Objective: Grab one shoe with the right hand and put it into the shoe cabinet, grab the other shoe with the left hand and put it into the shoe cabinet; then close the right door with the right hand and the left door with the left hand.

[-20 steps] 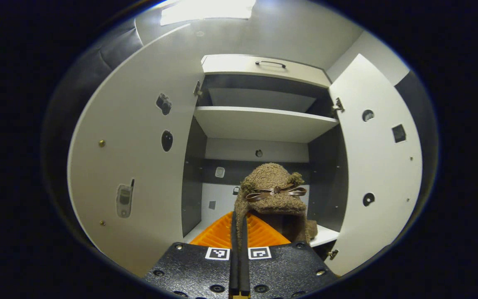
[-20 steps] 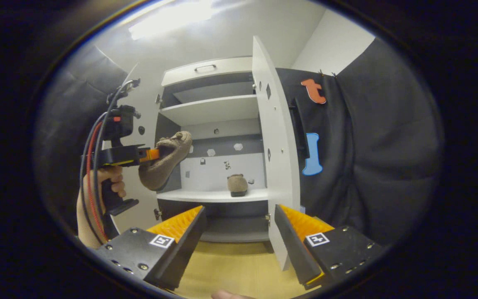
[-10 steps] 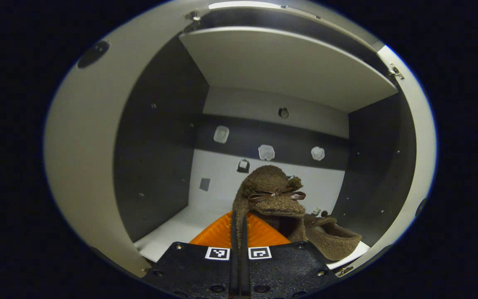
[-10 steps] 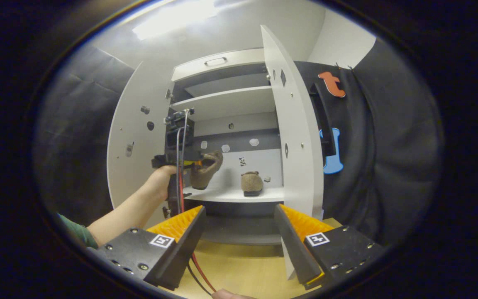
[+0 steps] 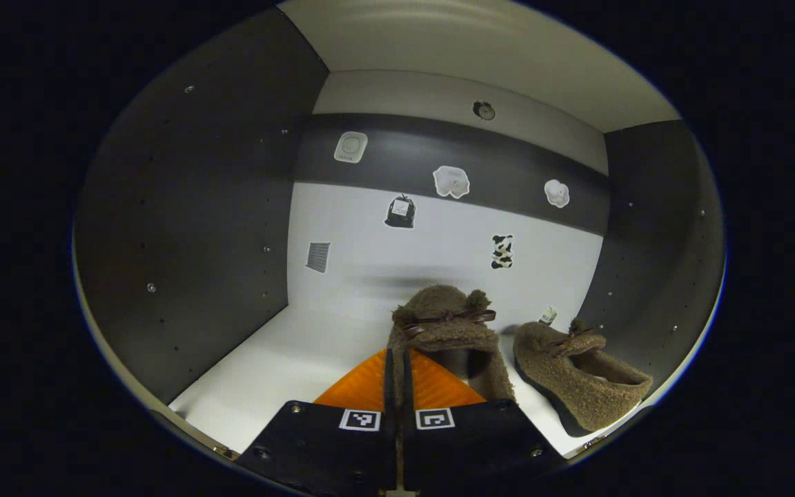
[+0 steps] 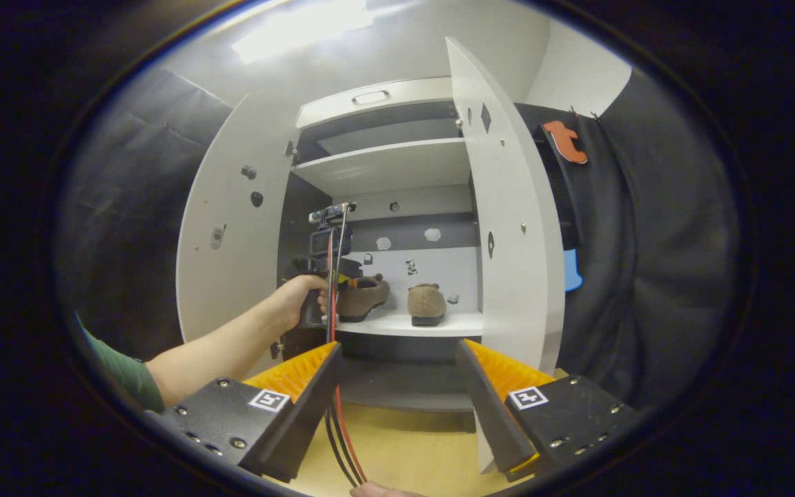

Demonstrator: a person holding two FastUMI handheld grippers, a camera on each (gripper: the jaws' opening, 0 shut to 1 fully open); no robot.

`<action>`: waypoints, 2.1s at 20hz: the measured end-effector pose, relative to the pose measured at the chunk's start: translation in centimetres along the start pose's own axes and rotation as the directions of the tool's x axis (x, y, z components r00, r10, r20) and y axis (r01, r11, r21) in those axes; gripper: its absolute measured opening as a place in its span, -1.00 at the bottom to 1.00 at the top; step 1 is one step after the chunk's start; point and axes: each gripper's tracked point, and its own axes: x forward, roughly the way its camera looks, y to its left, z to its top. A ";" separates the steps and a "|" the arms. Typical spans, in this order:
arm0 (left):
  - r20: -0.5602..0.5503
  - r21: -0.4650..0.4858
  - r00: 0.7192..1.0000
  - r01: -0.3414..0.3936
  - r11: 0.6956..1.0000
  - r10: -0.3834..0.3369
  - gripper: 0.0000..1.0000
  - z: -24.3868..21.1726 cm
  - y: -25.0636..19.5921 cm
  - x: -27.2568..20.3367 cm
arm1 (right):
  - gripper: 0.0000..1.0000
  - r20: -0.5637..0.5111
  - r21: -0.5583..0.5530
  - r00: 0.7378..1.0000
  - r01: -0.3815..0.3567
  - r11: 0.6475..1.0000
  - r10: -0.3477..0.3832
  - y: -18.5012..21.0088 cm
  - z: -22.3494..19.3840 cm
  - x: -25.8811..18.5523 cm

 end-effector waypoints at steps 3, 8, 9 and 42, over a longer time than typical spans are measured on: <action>0.003 0.002 1.000 0.001 1.000 -0.001 -0.80 1.1 -0.3 -0.8 | 0.97 -0.017 0.042 1.000 -0.007 0.999 0.007 0.0 -0.6 -0.2; 0.031 0.044 0.999 0.010 0.999 -0.011 0.22 2.7 -0.3 -5.1 | 0.99 -0.006 0.031 1.000 0.019 0.999 -0.019 -0.1 -0.7 -2.0; 0.039 0.040 0.999 0.023 0.999 -0.024 0.51 3.2 -0.2 -6.4 | 0.99 -0.007 0.028 1.000 0.016 0.999 -0.016 0.2 -0.9 -2.5; 0.282 0.152 0.898 0.306 0.940 -0.338 0.93 -5.8 2.5 -47.8 | 0.96 0.004 -0.197 0.995 0.100 0.975 -0.101 -21.0 12.2 -8.6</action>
